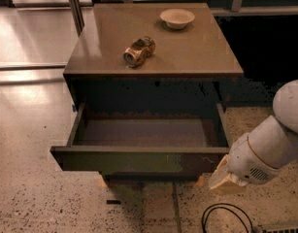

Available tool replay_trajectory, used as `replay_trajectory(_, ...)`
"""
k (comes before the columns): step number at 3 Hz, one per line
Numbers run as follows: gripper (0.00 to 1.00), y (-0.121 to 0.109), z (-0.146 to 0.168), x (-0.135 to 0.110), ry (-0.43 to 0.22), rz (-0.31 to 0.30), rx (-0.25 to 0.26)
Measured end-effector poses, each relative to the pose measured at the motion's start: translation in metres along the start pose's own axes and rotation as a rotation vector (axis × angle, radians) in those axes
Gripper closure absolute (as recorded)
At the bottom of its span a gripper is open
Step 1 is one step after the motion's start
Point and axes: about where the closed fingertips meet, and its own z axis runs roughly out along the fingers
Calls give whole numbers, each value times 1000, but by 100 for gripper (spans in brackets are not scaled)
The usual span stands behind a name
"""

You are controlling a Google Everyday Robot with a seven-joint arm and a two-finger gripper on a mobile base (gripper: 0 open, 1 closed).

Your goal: Close top drawer

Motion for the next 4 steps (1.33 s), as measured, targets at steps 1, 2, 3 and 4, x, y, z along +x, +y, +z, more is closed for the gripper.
replay_trajectory(1, 100, 3, 1, -7, -28, 10, -14)
replay_trajectory(2, 100, 3, 1, -7, -28, 10, -14)
replay_trajectory(3, 100, 6, 4, -8, -40, 11, -18)
replay_trajectory(4, 100, 9, 29, -32, -134, 10, -53)
